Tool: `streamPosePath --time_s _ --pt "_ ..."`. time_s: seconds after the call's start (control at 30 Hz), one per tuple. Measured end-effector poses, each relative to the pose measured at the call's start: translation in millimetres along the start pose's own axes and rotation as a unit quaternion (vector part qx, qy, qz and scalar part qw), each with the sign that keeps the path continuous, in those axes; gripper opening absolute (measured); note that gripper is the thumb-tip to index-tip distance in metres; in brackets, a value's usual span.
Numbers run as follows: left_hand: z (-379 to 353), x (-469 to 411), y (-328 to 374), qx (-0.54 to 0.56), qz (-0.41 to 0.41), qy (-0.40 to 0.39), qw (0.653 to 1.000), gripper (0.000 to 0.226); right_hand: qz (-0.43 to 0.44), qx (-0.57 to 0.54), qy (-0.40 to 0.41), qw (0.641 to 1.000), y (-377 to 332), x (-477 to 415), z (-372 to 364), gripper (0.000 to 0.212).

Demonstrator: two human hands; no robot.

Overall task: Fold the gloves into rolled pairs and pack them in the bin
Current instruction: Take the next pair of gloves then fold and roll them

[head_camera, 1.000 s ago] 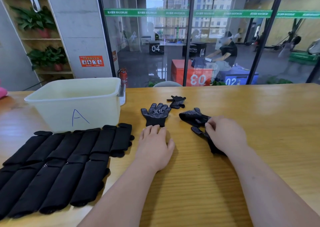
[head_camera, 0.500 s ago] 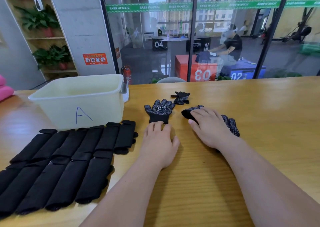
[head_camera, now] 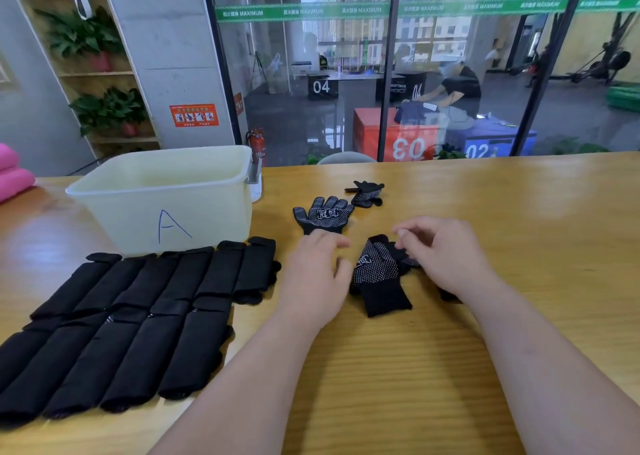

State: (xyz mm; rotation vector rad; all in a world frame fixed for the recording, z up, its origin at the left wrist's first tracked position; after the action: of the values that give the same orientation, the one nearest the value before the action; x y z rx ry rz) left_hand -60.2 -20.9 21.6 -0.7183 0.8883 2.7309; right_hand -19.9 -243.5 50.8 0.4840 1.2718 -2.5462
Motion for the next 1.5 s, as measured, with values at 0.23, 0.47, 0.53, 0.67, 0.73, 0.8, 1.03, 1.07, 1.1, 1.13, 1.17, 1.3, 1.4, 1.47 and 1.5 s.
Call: streamPosePath --time_s 0.23,0.47,0.53,0.67,0.73,0.8,1.03,1.07,1.1,1.13,1.17,1.3,1.4,1.47,1.5 --pt "-20.4 8.3 19.6 -0.051 -0.154 -0.155 0.974 0.049 -0.104 0.277 -0.04 0.954 43.3 -6.1 10.0 0.017" --pt "-22.2 2.3 9.5 -0.127 -0.099 -0.077 0.984 0.04 -0.013 0.164 -0.08 0.983 27.5 3.6 -18.4 0.041" --pt "-21.6 1.8 9.1 -0.139 -0.088 -0.071 0.984 0.038 -0.006 0.173 -0.076 0.982 26.4 8.2 -23.1 0.039" --pt "-18.9 2.8 12.2 -0.157 -0.086 -0.069 0.981 0.047 -0.015 0.217 -0.065 0.974 24.7 22.0 -25.6 0.029" --pt "-18.4 3.4 13.2 -0.161 -0.083 -0.075 0.981 0.047 -0.01 0.232 -0.07 0.97 25.0 32.1 -23.5 0.029" --pt "-16.7 4.7 14.7 -0.165 -0.085 -0.07 0.98 0.039 0.0 0.251 -0.077 0.965 25.8 43.4 -19.0 0.033" --pt "-13.3 7.5 36.0 -0.258 -0.09 -0.102 0.957 0.018 0.018 0.251 -0.066 0.966 25.3 81.4 -2.6 0.036" --pt "-13.1 8.5 37.0 -0.268 -0.088 -0.109 0.953 0.015 0.032 0.254 -0.057 0.965 23.0 85.9 -1.1 0.034" --pt "-12.0 10.1 37.3 -0.275 -0.084 -0.115 0.951 0.013 0.05 0.26 -0.049 0.963 20.0 89.8 -0.2 0.032" --pt "-10.0 12.2 37.1 -0.275 -0.079 -0.118 0.951 0.012 0.066 0.266 -0.043 0.961 16.0 92.8 0.7 0.029" --pt "-6.1 15.5 37.0 -0.263 -0.07 -0.122 0.954 0.012 0.08 0.268 -0.038 0.959 12.2 95.1 1.3 0.027" --pt "25.1 28.4 35.3 -0.16 -0.022 -0.081 0.984 0.014 0.108 0.243 -0.011 0.964 5.3 99.1 6.5 0.018" --pt "61.5 22.5 35.9 -0.072 0.018 -0.016 0.997 0.013 0.112 0.211 -0.026 0.971 2.8 101.7 7.4 0.019" --pt "86.6 12.2 40.6 -0.009 0.04 0.005 0.999 0.013 0.108 0.193 -0.031 0.975 1.6 102.5 7.5 0.02" --pt "99.1 7.5 45.7 0.019 0.047 0.007 0.999 0.012 0.108 0.183 -0.029 0.977 1.6 102.5 8.0 0.02"
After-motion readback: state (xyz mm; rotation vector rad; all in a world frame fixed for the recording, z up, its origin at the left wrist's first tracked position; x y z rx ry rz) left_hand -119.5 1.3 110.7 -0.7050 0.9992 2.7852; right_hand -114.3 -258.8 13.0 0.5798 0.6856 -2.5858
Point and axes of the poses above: each hand's wrist, its own x-axis away from the middle knuckle, its own z-axis out of the back of the hand, y = z × x, the point moved 4 cm from there along -x, towards the middle knuckle, and after that the axes turned 3 degrees about -x, right-handed, at the moved point
